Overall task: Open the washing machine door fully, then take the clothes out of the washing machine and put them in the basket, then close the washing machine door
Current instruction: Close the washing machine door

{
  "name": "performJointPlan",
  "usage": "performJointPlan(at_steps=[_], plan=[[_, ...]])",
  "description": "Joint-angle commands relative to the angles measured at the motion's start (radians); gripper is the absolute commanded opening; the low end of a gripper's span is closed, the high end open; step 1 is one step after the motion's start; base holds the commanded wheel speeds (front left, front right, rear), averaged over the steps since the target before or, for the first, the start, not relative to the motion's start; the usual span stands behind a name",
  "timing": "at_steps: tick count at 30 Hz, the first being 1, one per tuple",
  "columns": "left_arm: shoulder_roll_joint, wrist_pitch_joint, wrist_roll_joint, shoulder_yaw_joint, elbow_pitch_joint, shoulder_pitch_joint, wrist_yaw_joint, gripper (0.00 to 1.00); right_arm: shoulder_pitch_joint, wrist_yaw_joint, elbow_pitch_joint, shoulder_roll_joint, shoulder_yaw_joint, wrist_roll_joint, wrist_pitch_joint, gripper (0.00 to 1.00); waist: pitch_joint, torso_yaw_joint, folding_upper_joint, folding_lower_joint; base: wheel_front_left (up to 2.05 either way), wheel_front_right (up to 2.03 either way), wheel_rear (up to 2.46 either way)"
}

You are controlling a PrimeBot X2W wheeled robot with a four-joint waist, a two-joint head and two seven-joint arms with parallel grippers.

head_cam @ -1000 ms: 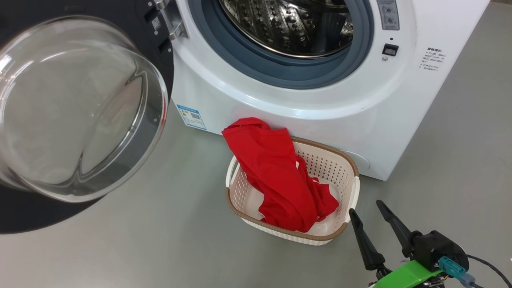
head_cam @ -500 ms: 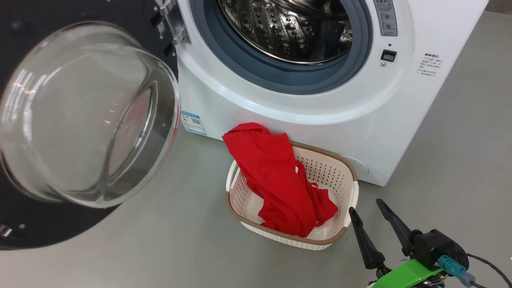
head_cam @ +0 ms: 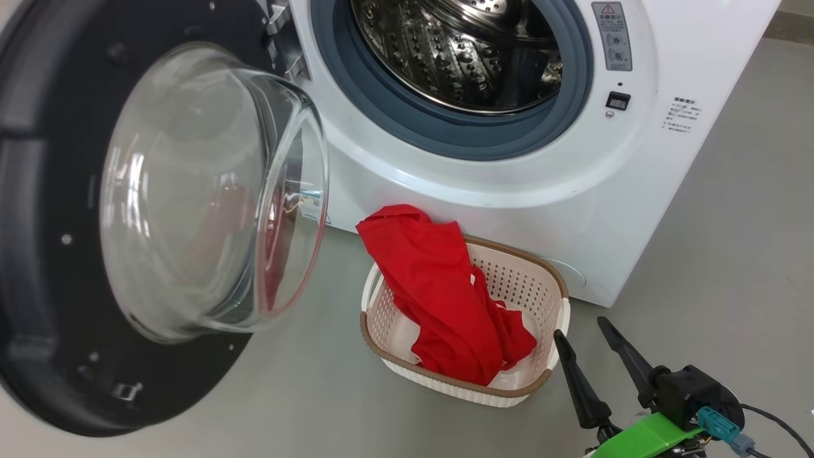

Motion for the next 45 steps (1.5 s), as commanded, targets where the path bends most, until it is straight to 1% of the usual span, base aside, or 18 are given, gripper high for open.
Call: performJointPlan(at_steps=[1,6,7,13,20,23,26,31,33,37,39,41,42,45], plan=[[0.063,0.012,-0.031,0.028,-0.071,-0.001,-0.007,0.0,-0.003,0.006,-0.025,0.003,0.023,-0.003,-0.006,1.0,-0.002,-0.002,0.0,0.0,0.0,0.0,0.0],[0.061,0.03,-0.088,-0.01,-0.203,0.034,-0.007,0.0,-0.001,0.006,-0.024,0.003,0.022,-0.003,-0.006,1.0,-0.008,-0.008,0.0,0.0,0.0,0.0,0.0],[0.061,0.03,-0.088,-0.01,-0.203,0.034,-0.007,0.0,-0.001,0.006,-0.024,0.003,0.022,-0.003,-0.006,1.0,-0.008,-0.008,0.0,0.0,0.0,0.0,0.0],[0.048,0.018,-0.115,-0.057,-0.327,0.059,-0.007,0.0,0.0,0.006,-0.025,0.004,0.021,-0.002,-0.006,1.0,-0.009,-0.022,0.0,0.0,0.0,0.0,0.0],[0.006,-0.021,-0.132,-0.123,-0.422,0.032,-0.007,0.0,-0.003,0.006,-0.027,0.004,0.014,-0.004,-0.006,1.0,-0.004,-0.036,0.0,0.0,0.0,0.0,0.0],[-0.015,-0.041,-0.124,-0.17,-0.46,0.015,-0.007,0.0,-0.005,0.006,-0.027,0.004,0.013,-0.005,-0.006,1.0,-0.003,-0.042,0.0,0.0,0.0,0.0,0.0],[-0.016,-0.064,-0.113,-0.192,-0.457,0.011,-0.007,0.0,-0.008,0.006,-0.027,0.004,0.014,-0.006,-0.006,1.0,-0.001,-0.047,0.0,0.0,0.0,0.0,0.0],[0.0,-0.116,-0.099,-0.203,-0.418,0.02,-0.007,0.0,-0.01,0.006,-0.028,0.004,0.013,-0.005,-0.006,1.0,0.0,-0.052,0.0,0.0,0.0,0.0,0.0],[0.01,-0.14,-0.087,-0.21,-0.405,0.033,-0.007,0.0,-0.008,0.006,-0.028,0.004,0.012,-0.004,-0.006,1.0,-0.002,-0.052,0.0,0.0,0.0,0.0,0.0],[0.012,-0.203,-0.073,-0.227,-0.374,0.074,-0.007,0.0,0.002,0.006,-0.027,0.004,0.015,0.004,-0.006,1.0,-0.015,-0.049,0.0,0.0,0.0,0.0,0.0],[0.009,-0.242,-0.067,-0.234,-0.351,0.099,-0.007,0.0,0.005,0.006,-0.026,0.004,0.02,0.009,-0.006,1.0,-0.024,-0.047,0.0,0.0,0.0,0.0,0.0],[0.002,-0.27,-0.072,-0.244,-0.321,0.127,-0.007,0.03,0.01,0.006,-0.024,0.004,0.027,0.014,-0.006,1.0,-0.036,-0.045,0.0,0.0,0.0,0.0,0.0],[-0.002,-0.284,-0.074,-0.248,-0.309,0.139,-0.007,0.01,0.011,0.006,-0.025,0.004,0.029,0.014,-0.006,1.0,-0.04,-0.043,0.0,0.0,0.0,0.0,0.0],[-0.016,-0.33,-0.078,-0.261,-0.275,0.171,-0.007,0.0,0.014,0.006,-0.028,0.004,0.037,0.015,-0.006,1.0,-0.053,-0.038,0.0,0.0,0.0,0.0,0.0]])
